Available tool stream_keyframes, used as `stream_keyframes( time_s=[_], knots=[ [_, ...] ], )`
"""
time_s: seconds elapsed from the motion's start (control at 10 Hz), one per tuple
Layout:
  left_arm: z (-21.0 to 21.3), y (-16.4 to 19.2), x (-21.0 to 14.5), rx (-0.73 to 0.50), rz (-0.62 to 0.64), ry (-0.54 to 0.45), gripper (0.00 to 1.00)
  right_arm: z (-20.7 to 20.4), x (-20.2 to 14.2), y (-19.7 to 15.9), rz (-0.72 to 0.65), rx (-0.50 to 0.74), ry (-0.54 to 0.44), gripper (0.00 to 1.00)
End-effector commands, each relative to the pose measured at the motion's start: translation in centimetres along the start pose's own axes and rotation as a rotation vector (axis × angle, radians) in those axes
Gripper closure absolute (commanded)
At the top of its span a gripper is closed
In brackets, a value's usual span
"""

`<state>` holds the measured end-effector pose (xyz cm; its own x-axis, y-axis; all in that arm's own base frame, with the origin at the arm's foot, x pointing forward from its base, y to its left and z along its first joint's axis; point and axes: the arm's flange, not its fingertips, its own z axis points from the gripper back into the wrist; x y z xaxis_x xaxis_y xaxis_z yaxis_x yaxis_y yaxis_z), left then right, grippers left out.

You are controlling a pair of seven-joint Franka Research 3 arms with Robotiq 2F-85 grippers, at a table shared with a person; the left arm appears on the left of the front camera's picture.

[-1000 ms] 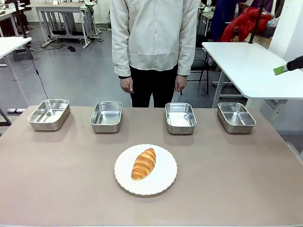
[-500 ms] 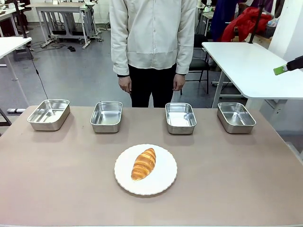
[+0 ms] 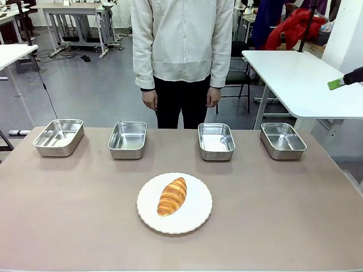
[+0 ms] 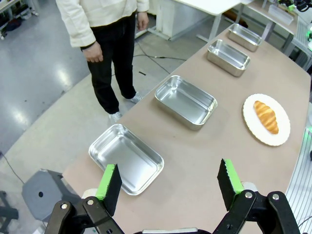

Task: Place the bread in the container.
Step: Place the Butter Roll into the Airtight Container indicated by the human.

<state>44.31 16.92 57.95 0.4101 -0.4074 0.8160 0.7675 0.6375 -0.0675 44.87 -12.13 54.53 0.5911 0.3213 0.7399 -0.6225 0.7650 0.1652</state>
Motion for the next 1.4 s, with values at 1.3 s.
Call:
stream_keyframes(
  time_s=[1.3],
  knots=[
    [0.19, -0.01, -0.02, -0.002, -0.013, -0.004, 0.0, -0.07, 0.1, -0.12, -0.001, 0.008, -0.017, 0.0]
  ],
)
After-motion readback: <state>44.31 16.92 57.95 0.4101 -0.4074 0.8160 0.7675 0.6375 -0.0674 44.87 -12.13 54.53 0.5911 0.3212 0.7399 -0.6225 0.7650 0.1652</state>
